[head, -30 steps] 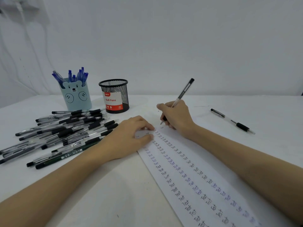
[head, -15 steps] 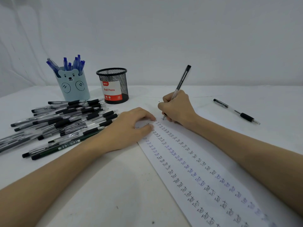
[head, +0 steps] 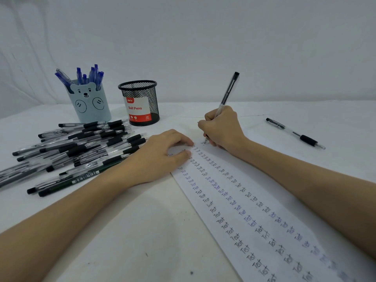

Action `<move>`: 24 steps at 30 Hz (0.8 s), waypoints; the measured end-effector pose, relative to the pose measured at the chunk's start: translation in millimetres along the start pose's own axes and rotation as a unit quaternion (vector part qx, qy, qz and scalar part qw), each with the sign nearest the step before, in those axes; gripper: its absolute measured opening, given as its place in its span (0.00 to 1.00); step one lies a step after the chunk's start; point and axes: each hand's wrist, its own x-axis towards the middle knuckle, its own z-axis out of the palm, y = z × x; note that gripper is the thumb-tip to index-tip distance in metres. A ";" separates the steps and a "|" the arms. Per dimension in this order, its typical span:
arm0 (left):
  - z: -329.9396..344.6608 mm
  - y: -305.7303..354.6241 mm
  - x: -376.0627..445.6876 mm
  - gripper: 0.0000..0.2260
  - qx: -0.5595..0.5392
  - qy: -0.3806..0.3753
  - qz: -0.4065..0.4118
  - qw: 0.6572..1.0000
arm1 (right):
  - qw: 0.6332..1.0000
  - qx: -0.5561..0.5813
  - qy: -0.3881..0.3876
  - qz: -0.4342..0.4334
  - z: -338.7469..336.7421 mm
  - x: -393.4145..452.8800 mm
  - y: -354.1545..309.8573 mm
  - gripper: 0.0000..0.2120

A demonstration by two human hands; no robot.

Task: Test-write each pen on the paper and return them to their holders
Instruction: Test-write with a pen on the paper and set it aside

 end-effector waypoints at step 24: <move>-0.2 2.0 0.2 0.11 -0.002 0.001 -0.003 1.000 | 0.999 -0.035 0.015 0.016 2.0 2.9 2.8 0.17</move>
